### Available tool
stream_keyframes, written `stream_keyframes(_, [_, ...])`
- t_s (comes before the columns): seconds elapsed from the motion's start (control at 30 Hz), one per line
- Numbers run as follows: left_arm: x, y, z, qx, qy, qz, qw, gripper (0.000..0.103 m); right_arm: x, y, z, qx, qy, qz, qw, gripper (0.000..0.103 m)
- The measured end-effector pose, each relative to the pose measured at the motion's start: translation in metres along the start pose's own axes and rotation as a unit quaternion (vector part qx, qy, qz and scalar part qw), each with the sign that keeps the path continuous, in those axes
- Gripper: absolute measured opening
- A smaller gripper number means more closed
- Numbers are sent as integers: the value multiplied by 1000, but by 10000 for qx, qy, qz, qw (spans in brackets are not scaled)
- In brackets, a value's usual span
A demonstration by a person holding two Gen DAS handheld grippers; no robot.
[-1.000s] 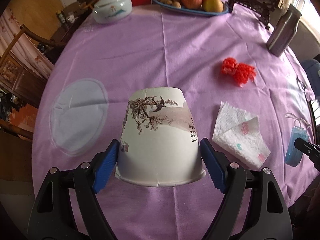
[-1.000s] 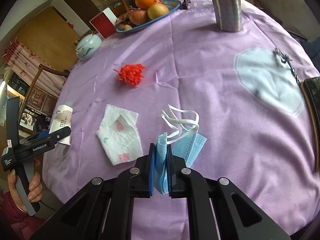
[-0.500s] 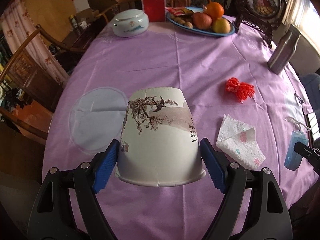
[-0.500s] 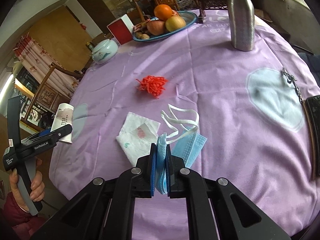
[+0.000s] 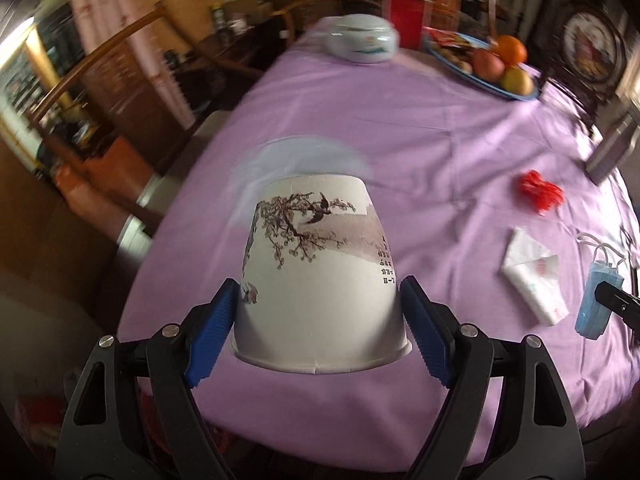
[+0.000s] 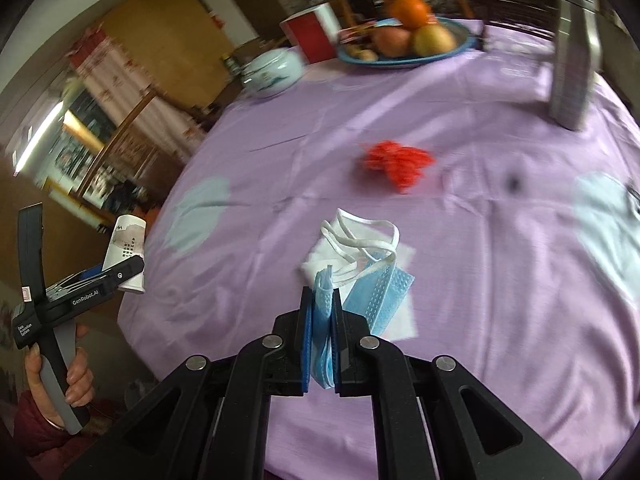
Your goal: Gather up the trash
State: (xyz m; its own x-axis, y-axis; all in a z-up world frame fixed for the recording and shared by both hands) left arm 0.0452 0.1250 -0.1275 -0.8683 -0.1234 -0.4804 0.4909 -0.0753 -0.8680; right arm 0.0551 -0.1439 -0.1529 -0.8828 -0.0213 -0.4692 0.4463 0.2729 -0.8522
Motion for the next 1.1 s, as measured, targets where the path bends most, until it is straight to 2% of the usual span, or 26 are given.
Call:
stream_keyframes(0.2, [32,-26,-59,-479,-701,95,9963,79,-10,15,-60,-421,-684,-159,9966,8])
stream_keyframes(0.4, [78,-56,-116,-917,-1561,128,9834,79,-8,29,-129,-876,-1497,-362,9842,8])
stream_keyframes(0.57, [121,-81,-155,-1262,-2213,151,9669,79,-3,40,-176,-1182,-2039,-558,9702,8])
stream_keyframes(0.8, [166,-105,-190,-1530,-2930,176,9436,79,13,48,-235,-1510,-2716,-772,9473,8])
stream_keyframes(0.97, [197,-111,-214,-1495,-3465,178,9259,79,22,47,-265,-1591,-3069,-869,9343,8])
stream_keyframes(1.1, [227,-111,-240,-1290,-4010,160,9068,79,24,43,-283,-1580,-3202,-870,9300,8])
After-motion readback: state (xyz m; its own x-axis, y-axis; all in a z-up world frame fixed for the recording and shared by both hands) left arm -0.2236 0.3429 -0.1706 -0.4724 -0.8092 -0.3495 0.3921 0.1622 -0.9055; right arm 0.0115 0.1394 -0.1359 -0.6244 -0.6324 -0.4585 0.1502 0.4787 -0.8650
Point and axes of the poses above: each gripper's, at about its wrist camera, not at the fingertips, and y roughly the way its jaws point, z to its right, x to its underside, the point moved 6 cm from there along y, roughly the way its jaws point, and after that the axes turned 12 degrees about x, right-handed, at the moved point
